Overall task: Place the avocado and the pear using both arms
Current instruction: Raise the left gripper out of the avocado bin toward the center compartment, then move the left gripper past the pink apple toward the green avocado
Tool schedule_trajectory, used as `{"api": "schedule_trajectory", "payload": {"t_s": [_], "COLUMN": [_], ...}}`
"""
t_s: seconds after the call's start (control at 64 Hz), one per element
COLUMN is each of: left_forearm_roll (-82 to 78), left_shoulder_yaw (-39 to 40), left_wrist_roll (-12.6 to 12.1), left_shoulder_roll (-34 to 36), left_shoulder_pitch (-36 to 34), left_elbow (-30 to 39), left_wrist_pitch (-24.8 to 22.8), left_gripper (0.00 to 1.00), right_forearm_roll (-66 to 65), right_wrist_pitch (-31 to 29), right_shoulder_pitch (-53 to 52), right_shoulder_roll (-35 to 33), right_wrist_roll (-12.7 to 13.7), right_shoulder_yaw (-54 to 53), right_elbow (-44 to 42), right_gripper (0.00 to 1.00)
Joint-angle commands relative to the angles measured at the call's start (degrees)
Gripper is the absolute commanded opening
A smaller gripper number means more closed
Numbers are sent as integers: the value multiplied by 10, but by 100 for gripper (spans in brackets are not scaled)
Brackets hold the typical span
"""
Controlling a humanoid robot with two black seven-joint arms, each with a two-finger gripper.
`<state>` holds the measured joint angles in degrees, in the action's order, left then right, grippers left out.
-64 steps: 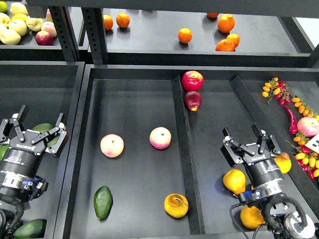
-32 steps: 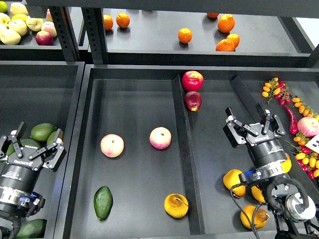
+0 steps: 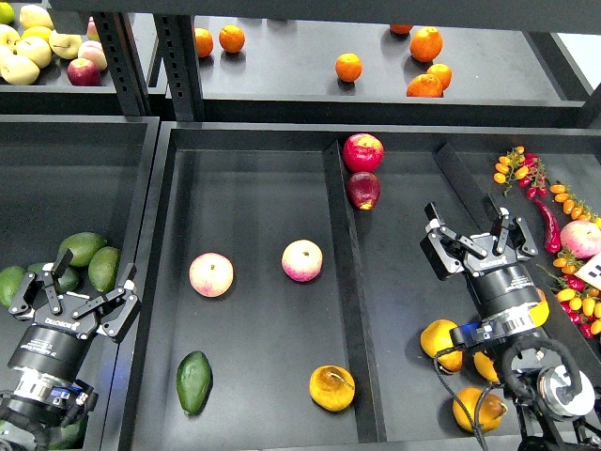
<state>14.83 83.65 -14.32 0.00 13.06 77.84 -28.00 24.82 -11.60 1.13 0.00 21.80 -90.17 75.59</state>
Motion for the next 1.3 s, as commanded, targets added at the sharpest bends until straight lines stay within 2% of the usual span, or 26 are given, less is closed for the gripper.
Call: {"api": "schedule_trajectory", "payload": {"t_s": [0.0, 0.078, 0.188, 0.281, 0.297, 0.391, 0.547, 0.829, 1.001, 1.063, 1.079, 1.157, 1.282], "left_forearm_roll": [-7, -13, -42, -72, -87, -100, -118, -156, -158, -158, -158, -165, -187], "left_shoulder_yaw": [-3, -3, -7, -7, -14, -31, -51, -152, -264, -314, -368, -433, -548], "left_wrist_roll": [-7, -20, -63, -77, -80, -90, -135, -137, -137, -137, -137, -137, -137], "left_shoulder_roll": [0, 0, 0, 2, 22, 44, 64, 158, 237, 273, 308, 341, 376], "left_shoulder_pitch": [0, -4, -34, -72, -91, -117, -170, -270, -351, -390, -435, -491, -619], "left_elbow": [-2, -3, -22, -34, -41, -39, -41, -45, -45, -45, -45, -44, -46], "left_wrist_pitch": [0, 0, 0, 0, 0, 0, 0, 0, 0, 0, 0, 0, 0], "left_gripper": [100, 100, 100, 100, 100, 99, 99, 99, 99, 99, 99, 99, 99], "right_forearm_roll": [-2, -2, -1, 0, 0, 1, 1, 1, 1, 1, 0, 0, -1], "right_wrist_pitch": [1, 5, 9, 18, 30, 32, 32, 38, 54, 55, 58, 62, 83], "right_shoulder_pitch": [-1, -1, -3, -5, -6, -6, -8, -26, -48, -50, -52, -53, -76], "right_shoulder_roll": [0, 0, 0, 0, 0, 0, 0, 0, 0, 0, 0, 0, 0], "right_wrist_roll": [-1, -1, 0, 0, 0, 0, 0, 0, 0, 0, 0, 0, 0], "right_shoulder_yaw": [-3, -13, -33, -53, -60, -68, -74, -78, -76, -76, -77, -76, -74], "right_elbow": [-2, -2, -4, -4, -4, -4, -4, -4, -4, -4, -4, -4, -10], "right_gripper": [100, 100, 100, 100, 100, 100, 100, 100, 100, 100, 100, 100, 100]}}
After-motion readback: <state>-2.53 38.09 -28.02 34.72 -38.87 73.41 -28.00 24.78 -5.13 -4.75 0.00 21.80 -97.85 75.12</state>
